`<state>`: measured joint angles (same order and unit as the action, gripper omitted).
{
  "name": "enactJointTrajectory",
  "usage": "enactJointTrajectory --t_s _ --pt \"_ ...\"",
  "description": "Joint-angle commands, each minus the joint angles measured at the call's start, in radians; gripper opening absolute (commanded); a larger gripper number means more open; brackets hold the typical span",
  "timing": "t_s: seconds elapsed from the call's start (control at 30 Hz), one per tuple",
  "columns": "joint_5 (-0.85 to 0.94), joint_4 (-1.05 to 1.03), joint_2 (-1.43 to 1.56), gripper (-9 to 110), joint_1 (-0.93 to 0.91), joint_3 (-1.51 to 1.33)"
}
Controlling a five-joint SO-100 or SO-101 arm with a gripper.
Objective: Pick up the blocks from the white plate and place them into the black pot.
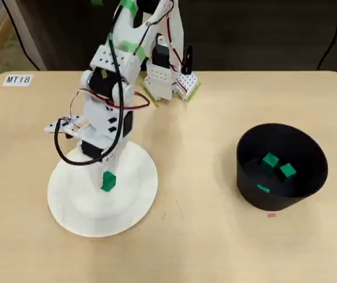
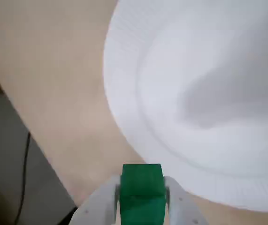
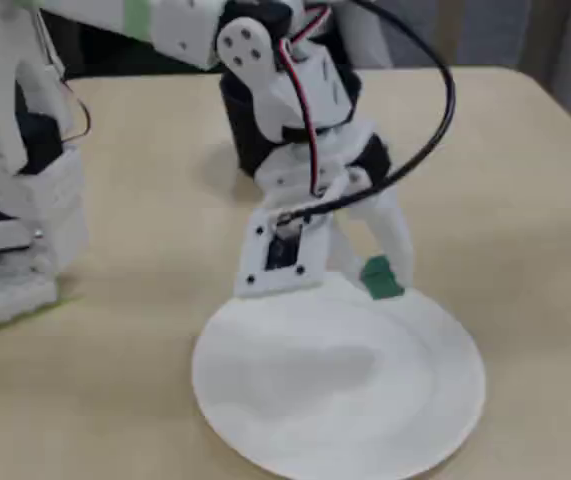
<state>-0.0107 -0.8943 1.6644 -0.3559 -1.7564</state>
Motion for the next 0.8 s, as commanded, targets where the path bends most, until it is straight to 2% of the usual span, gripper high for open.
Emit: enactJointTrajectory --t_s 0.0,0.17,0.5,0.77 --pt "-0.005 0.011 0.123 -2 0.077 0.011" --pt "-0.021 -0.069 0.262 -2 0.259 0.021" --pt "-0.143 -0.164 0.414 -2 0.744 0.012" --pt "-0.153 -0.210 0.423 -2 0.951 0.009"
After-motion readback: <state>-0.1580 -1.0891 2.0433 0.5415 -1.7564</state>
